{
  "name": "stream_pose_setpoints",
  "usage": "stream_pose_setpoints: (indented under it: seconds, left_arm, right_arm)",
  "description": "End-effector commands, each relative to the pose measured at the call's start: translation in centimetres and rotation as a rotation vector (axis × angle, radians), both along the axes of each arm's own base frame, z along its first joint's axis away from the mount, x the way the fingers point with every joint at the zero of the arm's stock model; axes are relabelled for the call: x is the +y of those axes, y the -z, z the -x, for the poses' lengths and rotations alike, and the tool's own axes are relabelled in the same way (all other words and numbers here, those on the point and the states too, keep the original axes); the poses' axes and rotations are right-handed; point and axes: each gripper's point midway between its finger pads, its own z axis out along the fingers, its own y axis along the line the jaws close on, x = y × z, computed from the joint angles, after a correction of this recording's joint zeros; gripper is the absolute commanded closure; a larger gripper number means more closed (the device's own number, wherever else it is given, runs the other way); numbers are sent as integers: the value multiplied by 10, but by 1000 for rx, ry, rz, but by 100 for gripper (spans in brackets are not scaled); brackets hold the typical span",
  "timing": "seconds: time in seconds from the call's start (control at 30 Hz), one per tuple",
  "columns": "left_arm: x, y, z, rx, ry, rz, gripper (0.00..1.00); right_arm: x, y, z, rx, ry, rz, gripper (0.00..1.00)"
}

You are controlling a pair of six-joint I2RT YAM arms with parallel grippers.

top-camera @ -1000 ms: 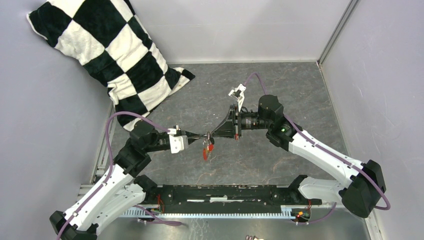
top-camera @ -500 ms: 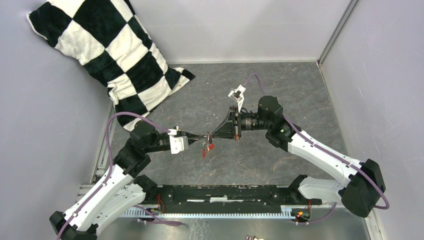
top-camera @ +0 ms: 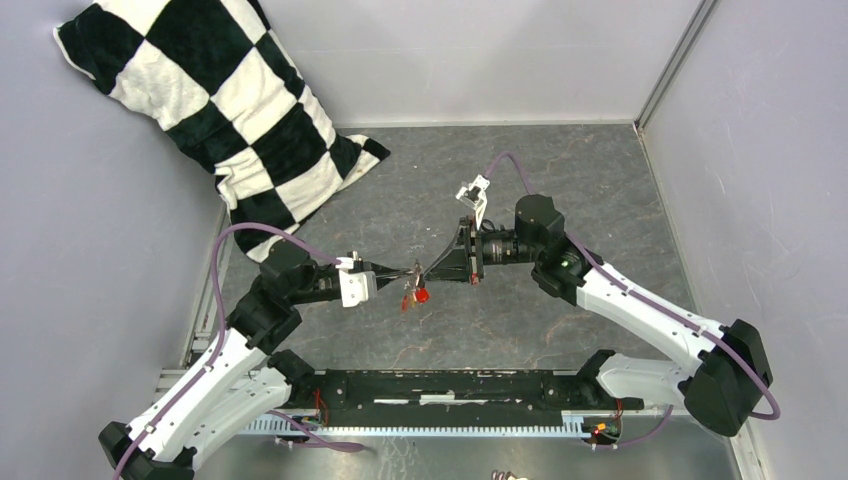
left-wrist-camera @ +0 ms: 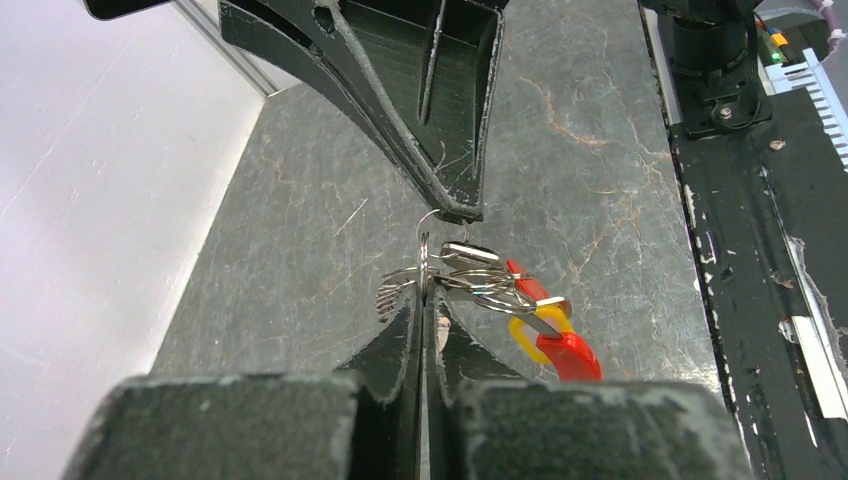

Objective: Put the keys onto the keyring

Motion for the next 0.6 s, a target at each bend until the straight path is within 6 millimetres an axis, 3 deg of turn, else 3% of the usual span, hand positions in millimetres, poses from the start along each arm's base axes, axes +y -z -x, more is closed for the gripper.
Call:
stream_pose_setpoints:
  seconds: [0.0, 0.33, 0.57]
  left_arm:
    - [-2, -27, 2, -67, 16, 45, 98]
    - [-2, -25, 3, -55, 24, 39, 98]
    - [-7, -36, 13, 45, 72, 56, 98]
  right_arm:
    - [0, -14, 5, -28, -27, -56, 100]
    - [2, -19, 16, -42, -92, -80, 100]
    - [2, -13, 18, -49, -108, -70, 100]
